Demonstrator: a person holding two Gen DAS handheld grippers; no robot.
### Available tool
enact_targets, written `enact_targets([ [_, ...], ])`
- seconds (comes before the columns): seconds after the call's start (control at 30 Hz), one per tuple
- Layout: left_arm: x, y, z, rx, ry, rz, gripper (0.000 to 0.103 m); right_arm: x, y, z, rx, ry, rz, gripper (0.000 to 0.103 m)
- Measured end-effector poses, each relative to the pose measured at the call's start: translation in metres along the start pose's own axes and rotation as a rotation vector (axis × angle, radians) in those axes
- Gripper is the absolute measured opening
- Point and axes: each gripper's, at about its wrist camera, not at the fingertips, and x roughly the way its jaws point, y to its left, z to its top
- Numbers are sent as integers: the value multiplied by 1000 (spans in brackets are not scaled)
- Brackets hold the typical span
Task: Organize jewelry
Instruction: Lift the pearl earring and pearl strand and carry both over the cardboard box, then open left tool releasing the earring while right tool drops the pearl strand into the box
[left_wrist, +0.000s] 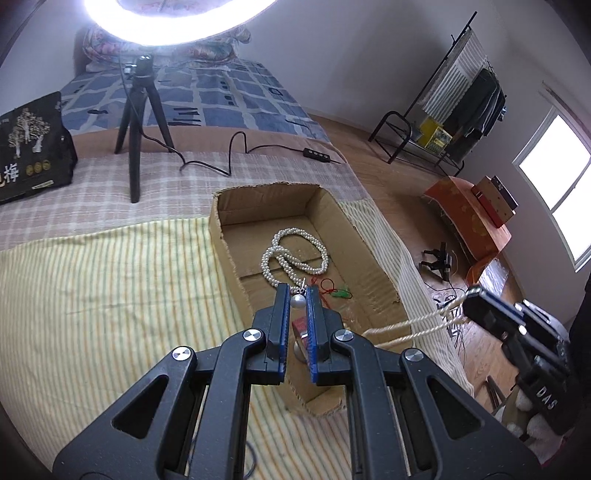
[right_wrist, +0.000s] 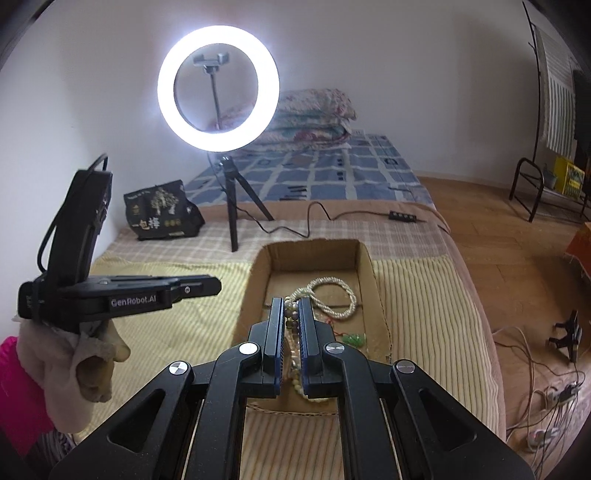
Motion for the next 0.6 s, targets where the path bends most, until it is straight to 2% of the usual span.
enact_targets([
  [0.33, 39, 1, 4, -25, 35, 15, 7, 25, -21, -19, 10, 91, -31, 6],
  [0.6, 53, 1, 3, -16, 45, 41, 7, 34, -30, -28, 12, 122, -49, 6],
])
